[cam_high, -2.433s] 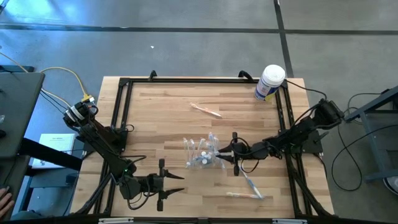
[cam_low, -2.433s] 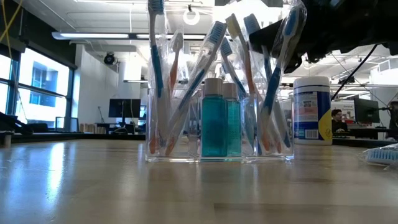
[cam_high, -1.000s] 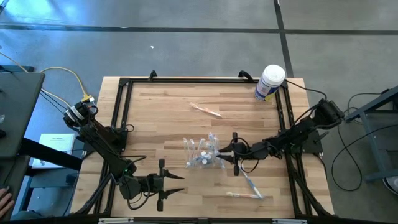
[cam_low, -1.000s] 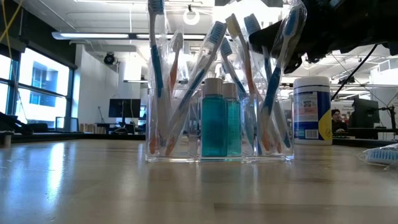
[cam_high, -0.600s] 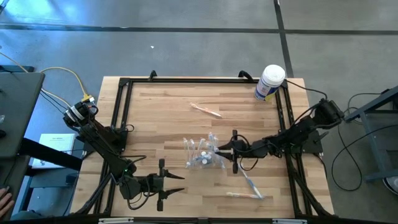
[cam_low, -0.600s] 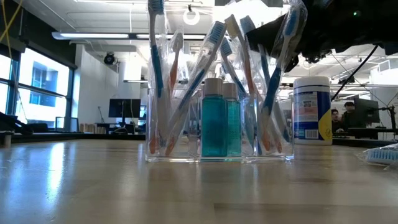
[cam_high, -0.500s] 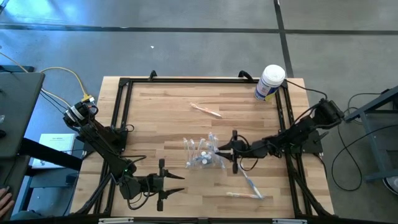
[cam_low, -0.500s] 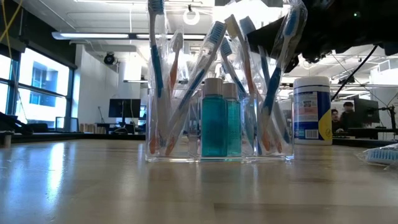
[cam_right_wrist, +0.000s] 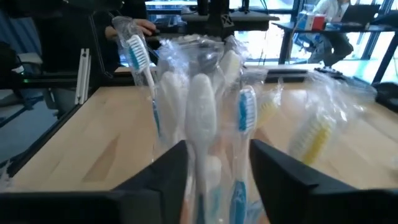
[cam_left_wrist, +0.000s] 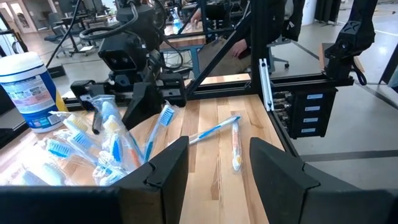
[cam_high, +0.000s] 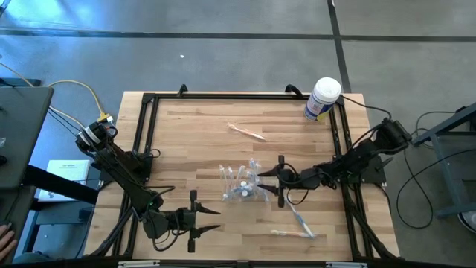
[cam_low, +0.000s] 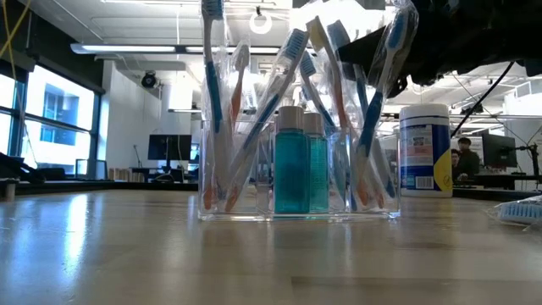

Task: Pick & Place toothbrushing station
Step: Put the blue toothbrush into the transparent organizer

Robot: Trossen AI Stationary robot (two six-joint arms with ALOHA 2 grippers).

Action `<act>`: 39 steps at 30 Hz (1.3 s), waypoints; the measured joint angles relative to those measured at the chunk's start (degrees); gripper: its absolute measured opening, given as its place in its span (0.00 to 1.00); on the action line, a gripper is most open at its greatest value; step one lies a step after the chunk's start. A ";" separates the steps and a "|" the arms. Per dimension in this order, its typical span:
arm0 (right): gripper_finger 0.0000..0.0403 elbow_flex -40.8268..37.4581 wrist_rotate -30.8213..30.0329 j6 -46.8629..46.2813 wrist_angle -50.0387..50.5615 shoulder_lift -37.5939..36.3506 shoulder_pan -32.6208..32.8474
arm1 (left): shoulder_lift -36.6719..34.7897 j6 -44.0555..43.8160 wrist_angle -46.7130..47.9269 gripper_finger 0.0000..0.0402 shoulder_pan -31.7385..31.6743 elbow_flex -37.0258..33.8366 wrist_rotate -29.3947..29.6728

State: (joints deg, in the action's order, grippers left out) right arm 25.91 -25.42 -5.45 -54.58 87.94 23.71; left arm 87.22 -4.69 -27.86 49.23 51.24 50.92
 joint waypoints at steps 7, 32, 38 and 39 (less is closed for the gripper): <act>0.64 0.91 -7.95 10.08 0.69 -3.99 3.71 | 0.00 -0.02 0.07 0.41 0.02 0.00 0.05; 0.69 11.58 4.34 -65.23 75.20 -15.33 26.47 | 0.00 -3.95 2.69 0.41 -0.75 0.00 0.09; 0.68 11.58 15.32 -71.10 73.86 -8.06 23.49 | 0.00 -4.70 3.31 0.41 -0.83 0.00 0.07; 0.68 11.58 16.38 -71.39 73.83 -6.95 22.80 | 0.00 -4.73 3.43 0.41 -0.83 0.00 0.07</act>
State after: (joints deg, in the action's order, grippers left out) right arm 37.50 -9.03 -76.84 19.25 80.99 46.52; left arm 87.22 -9.42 -24.43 48.40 51.24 50.98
